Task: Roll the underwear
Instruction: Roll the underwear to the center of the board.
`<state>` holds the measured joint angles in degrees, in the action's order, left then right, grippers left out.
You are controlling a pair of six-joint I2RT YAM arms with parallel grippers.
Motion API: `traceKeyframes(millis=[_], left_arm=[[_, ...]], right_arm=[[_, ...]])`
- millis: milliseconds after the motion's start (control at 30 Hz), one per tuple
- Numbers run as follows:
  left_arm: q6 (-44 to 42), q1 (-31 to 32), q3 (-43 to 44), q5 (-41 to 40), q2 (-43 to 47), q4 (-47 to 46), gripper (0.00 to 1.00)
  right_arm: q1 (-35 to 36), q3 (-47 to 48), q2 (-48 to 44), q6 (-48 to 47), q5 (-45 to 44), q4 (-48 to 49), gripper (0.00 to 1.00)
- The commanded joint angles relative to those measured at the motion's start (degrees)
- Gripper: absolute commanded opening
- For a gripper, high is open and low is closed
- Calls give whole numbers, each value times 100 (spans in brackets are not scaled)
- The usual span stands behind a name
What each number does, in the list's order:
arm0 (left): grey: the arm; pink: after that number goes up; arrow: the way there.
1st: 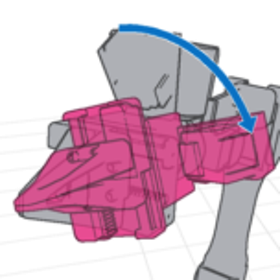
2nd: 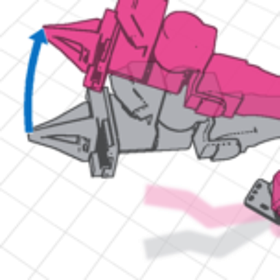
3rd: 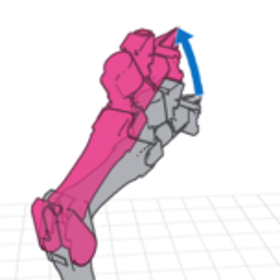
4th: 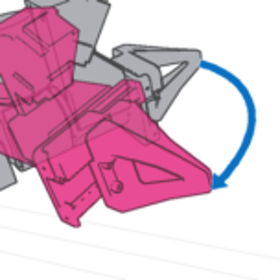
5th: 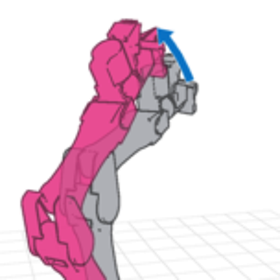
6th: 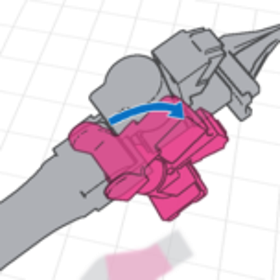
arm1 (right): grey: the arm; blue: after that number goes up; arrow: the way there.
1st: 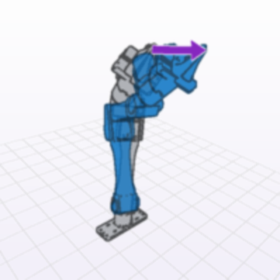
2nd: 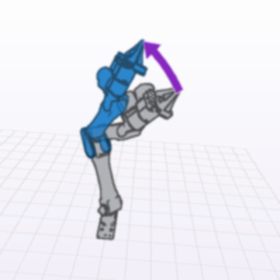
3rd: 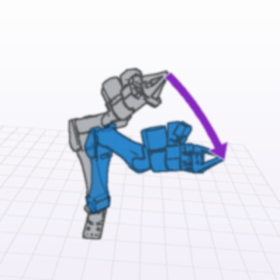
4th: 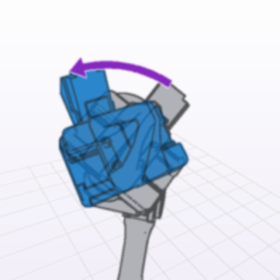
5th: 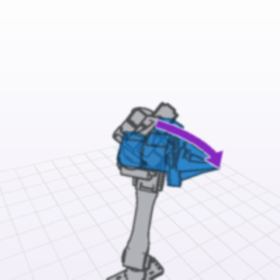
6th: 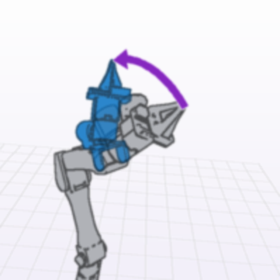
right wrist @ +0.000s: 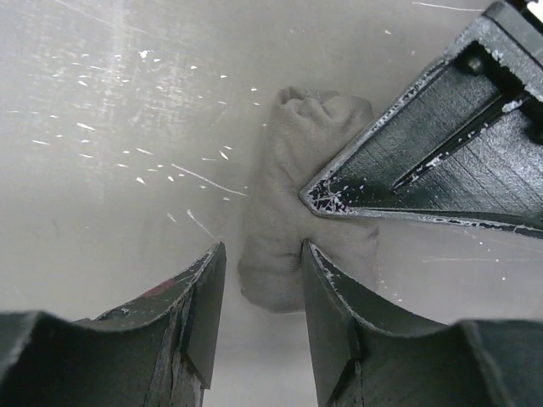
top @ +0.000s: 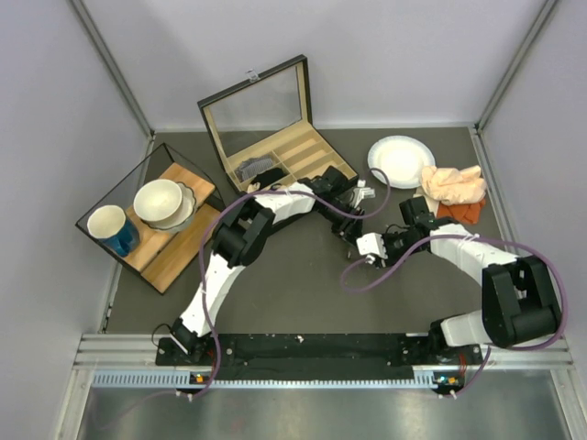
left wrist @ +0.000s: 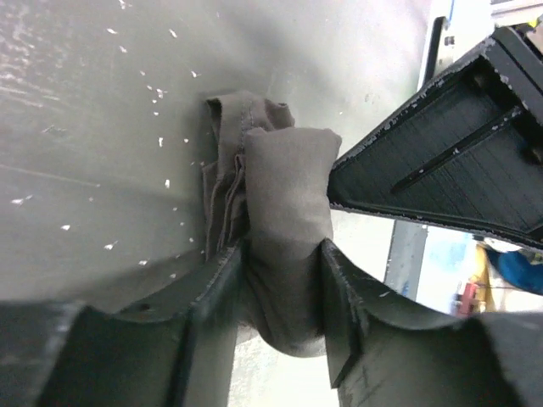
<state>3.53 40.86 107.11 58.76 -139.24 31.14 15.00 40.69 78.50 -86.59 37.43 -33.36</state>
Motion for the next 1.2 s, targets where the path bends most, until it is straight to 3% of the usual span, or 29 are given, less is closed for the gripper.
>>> traceKeyframes(millis=[0,67,200,300,700,967,1000,1033,1167], left_arm=[[-54,97,-699,-1358,475,-976,48],[-80,89,-945,-1648,862,-1301,51],[-282,97,-938,-1947,1110,-1067,55],[-520,89,-753,-1965,969,-515,57],[-757,273,-648,-1412,284,217,59],[-907,414,-761,-1928,204,683,61],[-907,414,-788,-2026,265,675,84],[-872,414,-814,-2088,301,666,98],[-775,423,-929,-2360,468,455,98]], right_arm=[[46,-69,227,212,-658,32,40],[46,-96,236,204,-658,32,40],[46,-96,201,221,-614,32,40],[55,-114,183,239,-579,14,40],[55,-184,113,283,-535,14,39],[55,-210,34,327,-491,5,39],[55,-210,25,327,-491,5,39],[64,-210,25,344,-482,5,39],[64,-201,16,353,-482,5,39]])
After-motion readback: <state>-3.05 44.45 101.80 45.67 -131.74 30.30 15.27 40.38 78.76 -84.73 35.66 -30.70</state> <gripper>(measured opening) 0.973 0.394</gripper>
